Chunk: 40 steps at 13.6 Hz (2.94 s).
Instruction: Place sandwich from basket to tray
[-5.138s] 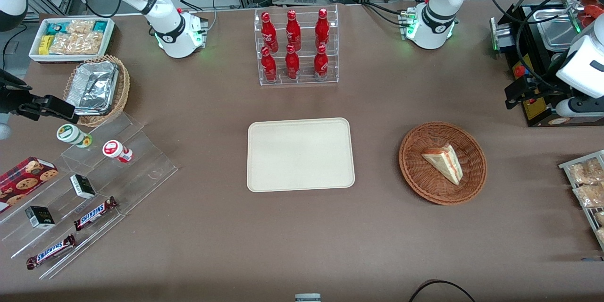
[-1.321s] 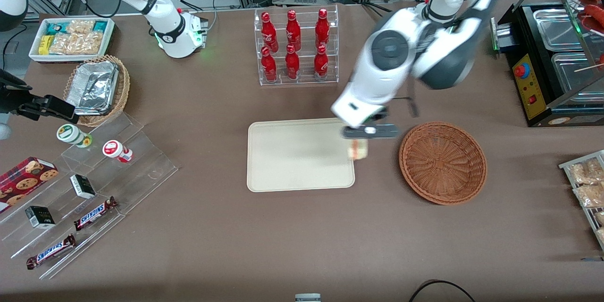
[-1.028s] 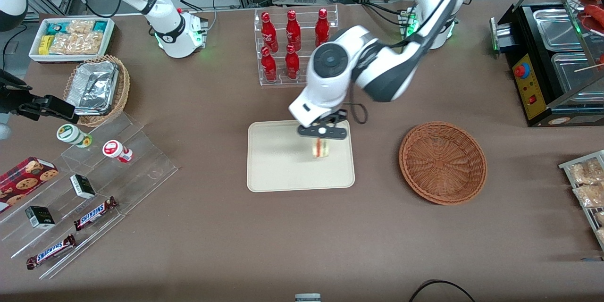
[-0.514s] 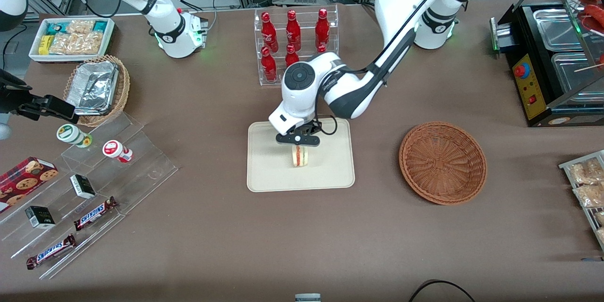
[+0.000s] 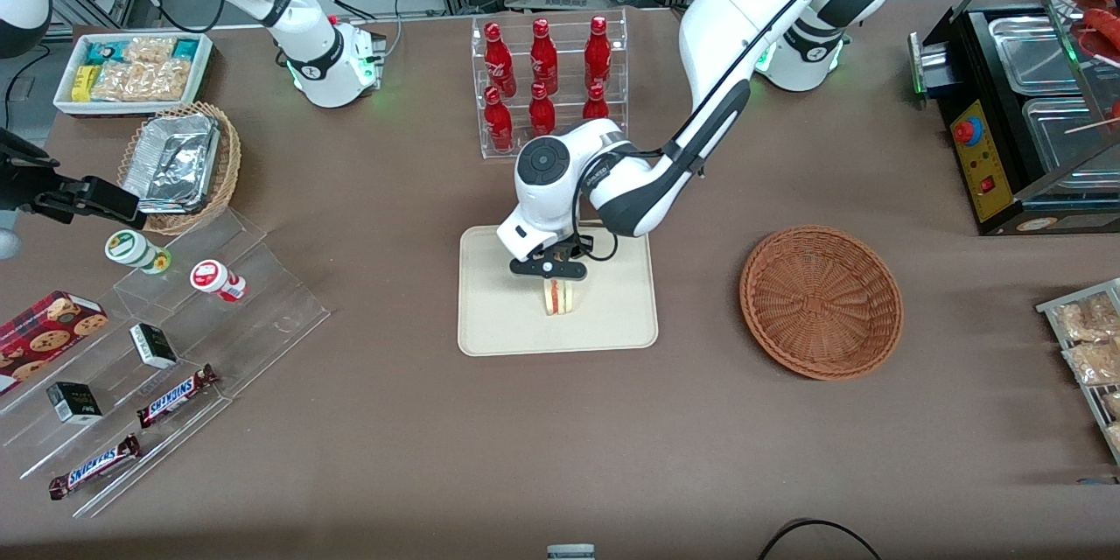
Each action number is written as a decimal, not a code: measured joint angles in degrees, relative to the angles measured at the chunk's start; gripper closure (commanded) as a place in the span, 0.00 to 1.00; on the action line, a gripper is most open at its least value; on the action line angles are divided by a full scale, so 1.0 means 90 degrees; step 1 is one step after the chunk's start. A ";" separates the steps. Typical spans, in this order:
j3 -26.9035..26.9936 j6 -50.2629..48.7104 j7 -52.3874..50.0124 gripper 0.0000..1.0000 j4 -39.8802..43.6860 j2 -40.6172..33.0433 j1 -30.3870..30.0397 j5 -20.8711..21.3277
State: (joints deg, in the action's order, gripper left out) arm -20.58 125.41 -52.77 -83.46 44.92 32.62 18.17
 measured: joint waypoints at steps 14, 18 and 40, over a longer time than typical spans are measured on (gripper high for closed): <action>0.0111 -0.2298 -0.0603 0.00 0.0396 -0.2221 -0.0785 -0.0402; 0.0159 -0.3212 0.0684 0.00 0.0074 -0.3122 -0.1781 -0.0999; 0.1810 -0.4188 0.5553 0.00 -0.0947 -0.5319 -0.3489 -0.2316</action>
State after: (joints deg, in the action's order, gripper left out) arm -4.29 87.72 -2.80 -91.99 -2.95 1.22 -2.68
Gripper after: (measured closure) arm 0.000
